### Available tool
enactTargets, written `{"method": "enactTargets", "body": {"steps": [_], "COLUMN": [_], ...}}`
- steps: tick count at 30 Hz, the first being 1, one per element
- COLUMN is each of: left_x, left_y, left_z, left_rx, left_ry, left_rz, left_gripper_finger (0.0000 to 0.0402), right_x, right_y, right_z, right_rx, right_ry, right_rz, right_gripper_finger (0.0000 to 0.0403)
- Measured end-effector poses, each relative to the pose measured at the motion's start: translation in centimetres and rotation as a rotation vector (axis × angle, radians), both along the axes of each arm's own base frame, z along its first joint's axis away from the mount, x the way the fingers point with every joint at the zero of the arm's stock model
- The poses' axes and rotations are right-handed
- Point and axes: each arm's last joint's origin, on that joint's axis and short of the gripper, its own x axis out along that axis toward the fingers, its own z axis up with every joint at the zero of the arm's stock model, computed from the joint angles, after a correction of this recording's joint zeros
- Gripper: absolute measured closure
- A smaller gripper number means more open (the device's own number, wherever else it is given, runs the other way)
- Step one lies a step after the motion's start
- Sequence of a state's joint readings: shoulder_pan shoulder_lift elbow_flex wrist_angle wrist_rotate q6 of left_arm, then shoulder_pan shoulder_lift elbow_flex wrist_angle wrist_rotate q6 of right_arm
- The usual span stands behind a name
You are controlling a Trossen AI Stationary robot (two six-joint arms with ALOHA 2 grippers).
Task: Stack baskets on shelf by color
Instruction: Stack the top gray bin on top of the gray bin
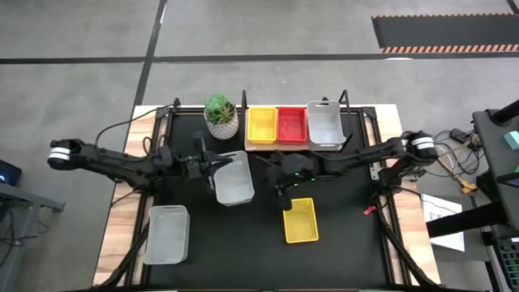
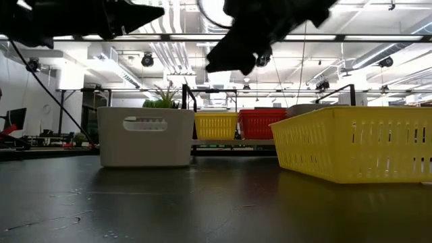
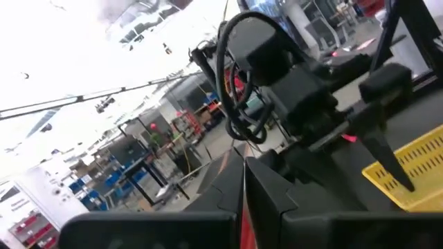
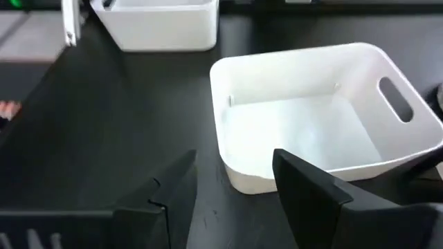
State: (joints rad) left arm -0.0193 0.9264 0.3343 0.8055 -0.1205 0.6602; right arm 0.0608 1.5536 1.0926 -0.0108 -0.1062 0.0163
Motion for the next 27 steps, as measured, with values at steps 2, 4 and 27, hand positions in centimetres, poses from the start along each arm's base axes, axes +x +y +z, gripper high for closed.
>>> {"method": "enactTargets", "body": {"steps": [2, 4, 27], "left_x": [-0.5, -0.8, -2.6], "left_y": [0.0, 0.0, 0.1], "left_z": [-0.4, -0.4, -0.8], "left_rx": [0.000, -0.003, -0.056], "left_ry": [0.003, -0.007, -0.054], "left_rz": [0.001, 0.000, -0.003], "left_gripper_finger": [0.0401, 0.0401, 0.0401], "right_x": [1.4, 2.7, 12.7], "right_y": [0.1, 0.2, 1.1], "right_z": [0.4, 0.4, -4.0], "right_rx": [-0.001, -0.009, 0.038], "right_ry": [0.035, 0.081, 0.166], "right_rz": [0.007, 0.012, 0.104], "right_gripper_finger": [0.0227, 0.0227, 0.0230]}}
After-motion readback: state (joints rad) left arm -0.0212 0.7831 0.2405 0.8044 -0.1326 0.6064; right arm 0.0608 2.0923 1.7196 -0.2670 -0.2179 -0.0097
